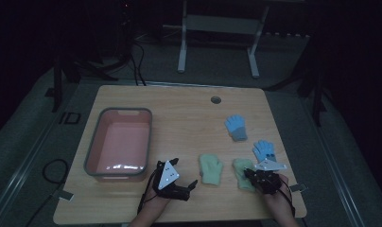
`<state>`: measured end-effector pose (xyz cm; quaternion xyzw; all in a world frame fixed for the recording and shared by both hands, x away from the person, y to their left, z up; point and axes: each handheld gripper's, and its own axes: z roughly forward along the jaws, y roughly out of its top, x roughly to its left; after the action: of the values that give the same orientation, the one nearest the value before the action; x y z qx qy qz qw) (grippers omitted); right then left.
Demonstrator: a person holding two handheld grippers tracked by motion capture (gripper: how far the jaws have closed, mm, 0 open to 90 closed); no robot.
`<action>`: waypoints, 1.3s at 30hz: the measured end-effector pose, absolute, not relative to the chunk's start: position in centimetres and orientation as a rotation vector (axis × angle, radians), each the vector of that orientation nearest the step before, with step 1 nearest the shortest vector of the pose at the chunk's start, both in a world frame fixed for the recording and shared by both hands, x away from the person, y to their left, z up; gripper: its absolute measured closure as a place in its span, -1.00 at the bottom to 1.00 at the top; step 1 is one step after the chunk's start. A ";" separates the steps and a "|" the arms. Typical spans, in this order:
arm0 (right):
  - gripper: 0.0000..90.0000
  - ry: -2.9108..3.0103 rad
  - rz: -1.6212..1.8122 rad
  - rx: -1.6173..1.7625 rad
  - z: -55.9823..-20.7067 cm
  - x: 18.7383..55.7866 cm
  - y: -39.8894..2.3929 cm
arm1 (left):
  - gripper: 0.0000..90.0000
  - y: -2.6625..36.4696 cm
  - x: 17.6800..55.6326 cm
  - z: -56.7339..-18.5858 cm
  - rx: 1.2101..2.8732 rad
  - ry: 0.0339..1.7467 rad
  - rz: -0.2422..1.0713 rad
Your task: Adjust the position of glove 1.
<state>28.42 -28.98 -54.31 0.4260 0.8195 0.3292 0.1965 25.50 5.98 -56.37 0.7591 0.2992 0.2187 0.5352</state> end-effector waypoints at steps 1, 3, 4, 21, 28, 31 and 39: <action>0.92 2.280 0.932 1.206 -54.0 28.3 -28.9 | -1.00 6.0 25.5 -56.4 1.807 0.713 0.519; 0.92 2.246 0.945 1.212 -52.9 28.0 -28.5 | -1.00 6.0 25.5 -56.4 1.805 0.715 0.517; 0.92 2.240 0.964 1.226 -52.3 28.0 -28.3 | -1.00 6.0 25.5 -56.4 1.805 0.715 0.516; 0.92 2.166 1.069 1.129 -45.4 28.8 -20.7 | -1.00 6.0 25.4 -56.4 1.801 0.710 0.522; 0.92 2.182 1.061 1.142 -46.2 28.8 -18.0 | -1.00 6.0 25.4 -56.4 1.802 0.708 0.520; 0.92 2.193 1.037 1.149 -46.9 28.7 -17.3 | -1.00 6.0 25.5 -56.4 1.800 0.709 0.521; 0.91 2.251 0.970 1.196 -50.1 28.8 -16.4 | -1.00 6.1 25.5 -56.4 1.801 0.713 0.514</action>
<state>28.78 -16.44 -50.14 0.4291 0.8077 0.3482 0.2056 25.50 6.10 -56.38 0.7571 0.2996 0.2160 0.5388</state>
